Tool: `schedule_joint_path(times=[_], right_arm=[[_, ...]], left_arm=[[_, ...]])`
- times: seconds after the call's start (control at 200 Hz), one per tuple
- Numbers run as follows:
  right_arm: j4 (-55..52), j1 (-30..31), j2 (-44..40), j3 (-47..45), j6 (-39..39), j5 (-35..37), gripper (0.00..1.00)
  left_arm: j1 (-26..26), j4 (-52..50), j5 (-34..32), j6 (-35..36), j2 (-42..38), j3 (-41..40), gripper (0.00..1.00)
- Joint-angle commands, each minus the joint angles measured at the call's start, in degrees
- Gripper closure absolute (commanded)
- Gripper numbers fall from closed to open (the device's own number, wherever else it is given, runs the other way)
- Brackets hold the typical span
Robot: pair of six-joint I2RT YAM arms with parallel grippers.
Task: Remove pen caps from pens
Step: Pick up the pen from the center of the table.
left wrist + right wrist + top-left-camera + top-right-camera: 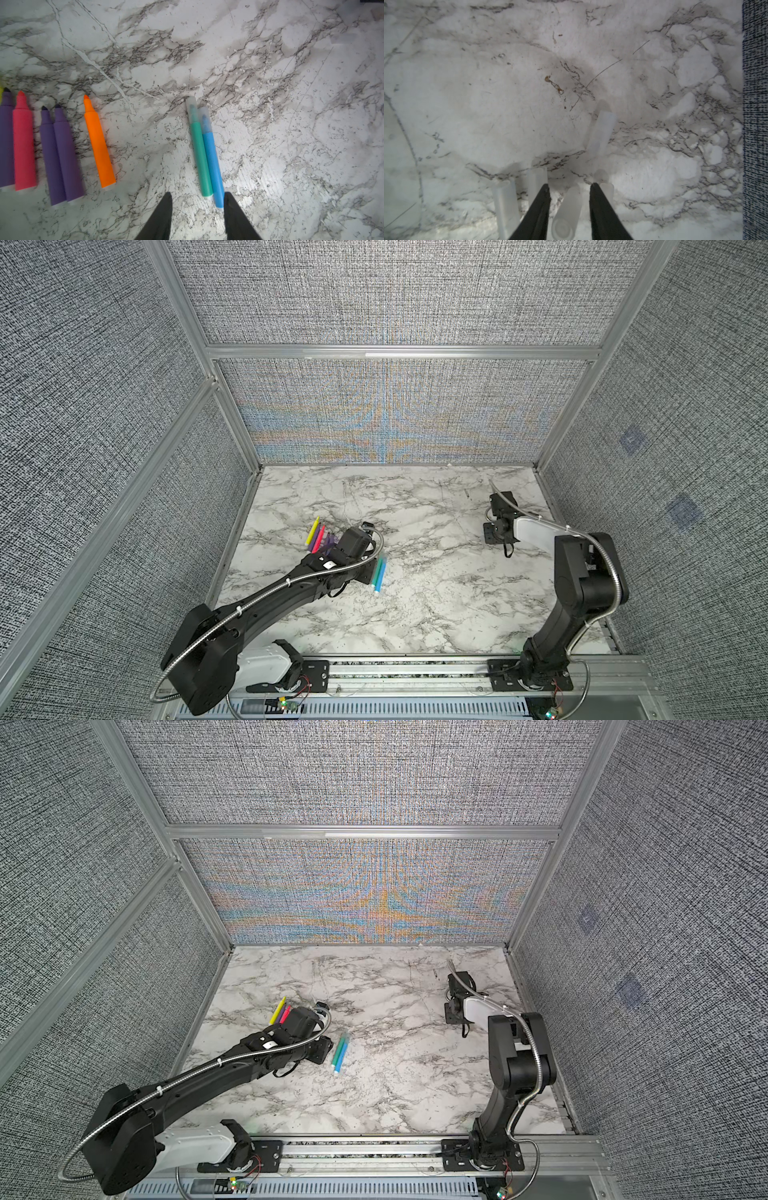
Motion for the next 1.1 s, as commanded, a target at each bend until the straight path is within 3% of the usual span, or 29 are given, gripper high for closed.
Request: schedule_joint_path(times=[0.0,0.565,1.095], right_arm=[[-0.1,0.7,-2.4,-0.7,0.1,-0.2,0.64],[0.4,6.4,-22.8,-6.0,1.0,-4.4,0.65],[0.7,7.5,-23.9,-6.4,1.1,-4.8,0.66]], left_arm=[[-0.8,0.9,-1.4,-0.9,2.4,1.2,0.59],[-2.4,-1.5,-5.2,-3.2,16.3,5.9,0.61],[-2.4,-0.5,-4.4,-3.6,23.2,8.3,0.67]])
